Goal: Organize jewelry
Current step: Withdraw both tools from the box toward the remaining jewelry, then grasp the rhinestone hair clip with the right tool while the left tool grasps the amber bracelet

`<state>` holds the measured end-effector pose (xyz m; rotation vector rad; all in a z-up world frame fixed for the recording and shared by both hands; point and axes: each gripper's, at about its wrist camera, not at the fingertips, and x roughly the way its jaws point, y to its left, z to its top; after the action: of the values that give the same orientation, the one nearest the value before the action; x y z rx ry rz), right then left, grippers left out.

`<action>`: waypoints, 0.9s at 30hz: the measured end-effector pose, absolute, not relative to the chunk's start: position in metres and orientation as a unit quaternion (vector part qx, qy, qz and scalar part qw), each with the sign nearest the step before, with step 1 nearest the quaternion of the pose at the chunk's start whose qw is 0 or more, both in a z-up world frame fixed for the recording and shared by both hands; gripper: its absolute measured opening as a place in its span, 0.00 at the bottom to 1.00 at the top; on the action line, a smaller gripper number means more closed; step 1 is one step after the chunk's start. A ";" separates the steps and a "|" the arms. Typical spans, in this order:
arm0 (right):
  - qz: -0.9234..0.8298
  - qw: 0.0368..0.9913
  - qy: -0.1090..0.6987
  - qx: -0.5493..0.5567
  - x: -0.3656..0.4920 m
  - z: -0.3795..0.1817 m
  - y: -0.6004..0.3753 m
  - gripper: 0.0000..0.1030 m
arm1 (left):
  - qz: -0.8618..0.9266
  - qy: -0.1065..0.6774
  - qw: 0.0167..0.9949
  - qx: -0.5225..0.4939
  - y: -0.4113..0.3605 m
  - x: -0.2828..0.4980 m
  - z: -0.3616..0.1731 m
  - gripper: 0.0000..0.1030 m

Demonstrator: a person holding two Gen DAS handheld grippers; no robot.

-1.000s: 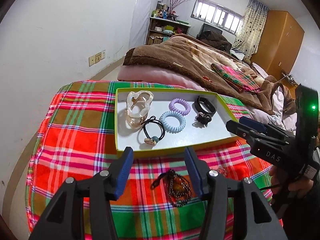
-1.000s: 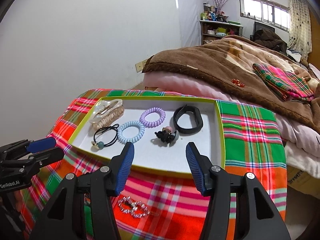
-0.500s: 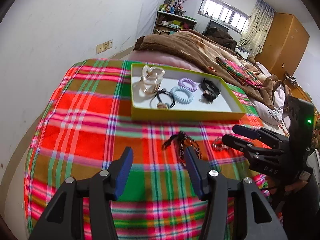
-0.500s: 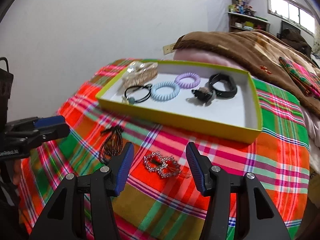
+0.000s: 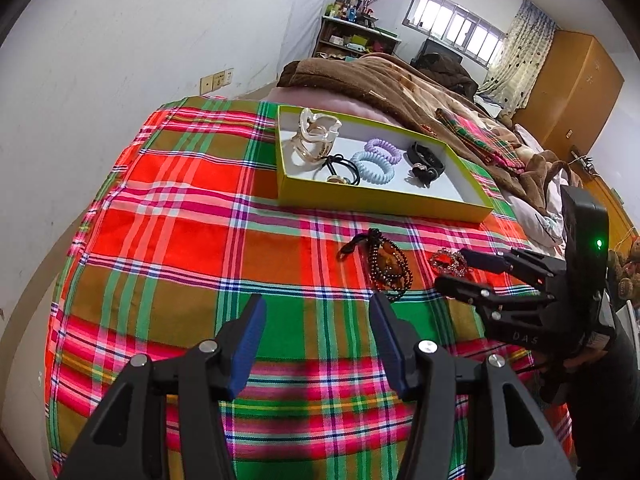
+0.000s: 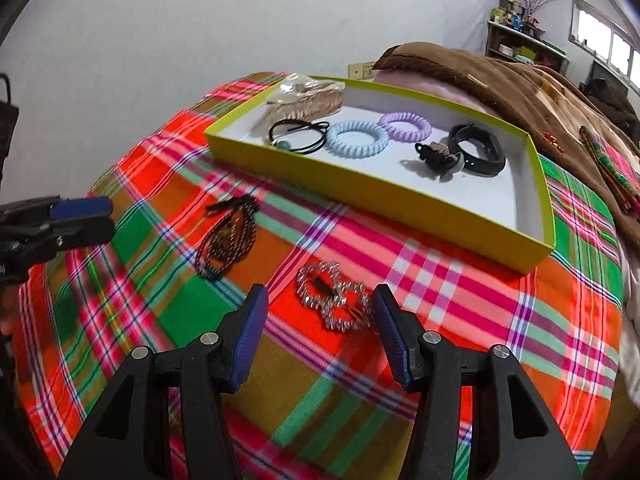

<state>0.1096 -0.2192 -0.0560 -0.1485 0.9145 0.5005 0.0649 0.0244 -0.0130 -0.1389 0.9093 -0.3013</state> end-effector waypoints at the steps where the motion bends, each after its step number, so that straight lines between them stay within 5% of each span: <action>1: 0.241 0.863 0.438 -0.071 0.107 -0.056 -0.219 0.53 | -0.146 0.437 0.885 -0.066 0.024 0.065 -0.013 0.54; 14: 0.220 0.871 0.430 -0.090 0.106 -0.059 -0.208 0.52 | -0.153 0.443 0.881 -0.065 0.014 0.071 -0.015 0.54; 21: 0.206 0.880 0.415 -0.105 0.100 -0.058 -0.208 0.27 | -0.161 0.450 0.876 -0.064 0.001 0.078 -0.017 0.54; 27: 0.204 0.884 0.408 -0.101 0.097 -0.056 -0.215 0.16 | -0.167 0.455 0.873 -0.060 -0.013 0.087 -0.020 0.54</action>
<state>0.0965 -0.2150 -0.0563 -0.2100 0.8499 0.4245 0.0869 -0.0130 -0.0201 -0.1254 0.9502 -0.3499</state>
